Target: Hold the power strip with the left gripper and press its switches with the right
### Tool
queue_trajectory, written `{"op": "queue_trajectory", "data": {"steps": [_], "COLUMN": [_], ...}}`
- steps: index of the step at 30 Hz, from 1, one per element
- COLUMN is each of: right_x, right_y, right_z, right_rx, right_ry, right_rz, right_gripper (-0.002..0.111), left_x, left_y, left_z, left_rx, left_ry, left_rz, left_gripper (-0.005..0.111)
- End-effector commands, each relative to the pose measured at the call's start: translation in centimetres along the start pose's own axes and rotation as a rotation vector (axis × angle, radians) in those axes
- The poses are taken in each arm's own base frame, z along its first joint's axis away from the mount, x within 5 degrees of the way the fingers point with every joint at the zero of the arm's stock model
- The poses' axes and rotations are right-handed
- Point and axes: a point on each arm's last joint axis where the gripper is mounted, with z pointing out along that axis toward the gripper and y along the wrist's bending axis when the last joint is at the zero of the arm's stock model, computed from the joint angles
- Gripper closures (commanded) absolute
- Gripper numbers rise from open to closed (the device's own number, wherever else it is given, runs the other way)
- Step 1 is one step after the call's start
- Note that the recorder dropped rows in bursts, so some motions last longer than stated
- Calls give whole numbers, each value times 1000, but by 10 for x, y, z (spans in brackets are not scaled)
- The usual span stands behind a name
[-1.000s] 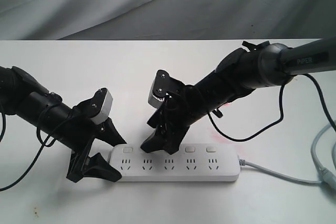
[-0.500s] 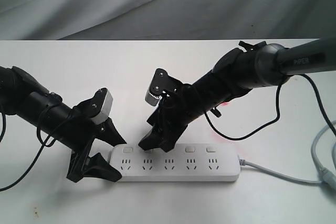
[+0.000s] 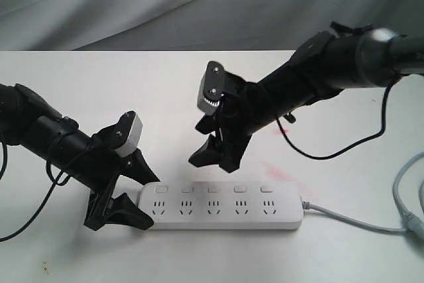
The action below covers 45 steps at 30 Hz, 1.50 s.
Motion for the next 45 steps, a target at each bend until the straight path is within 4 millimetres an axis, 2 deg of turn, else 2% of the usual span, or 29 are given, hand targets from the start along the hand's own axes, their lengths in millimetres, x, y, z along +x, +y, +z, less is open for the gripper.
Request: {"op": "queue_trajectory", "data": {"steps": [1, 4, 11, 23, 30, 35, 45], "right_x": [7, 13, 28, 38, 36, 39, 37], "right_y": [-7, -5, 0, 0, 4, 9, 9], "right_z": [-22, -21, -4, 6, 10, 24, 23], "right_rx": [-13, -24, -53, -87, -100, -126, -125], "right_ry": [-18, -4, 1, 15, 24, 51, 34], "right_rz": [11, 9, 50, 72, 58, 46, 66], "right_gripper": [42, 42, 42, 42, 42, 42, 42], "left_x": [-1, -1, -1, -1, -1, -1, -1], "left_y": [0, 0, 0, 0, 0, 0, 0], "left_z": [0, 0, 0, 0, 0, 0, 0], "left_rx": [3, 3, 3, 3, 3, 3, 3], "left_ry": [6, 6, 6, 6, 6, 6, 6], "left_rz": [16, 16, 16, 16, 16, 16, 16], "left_gripper": [57, 57, 57, 57, 57, 57, 57]}}
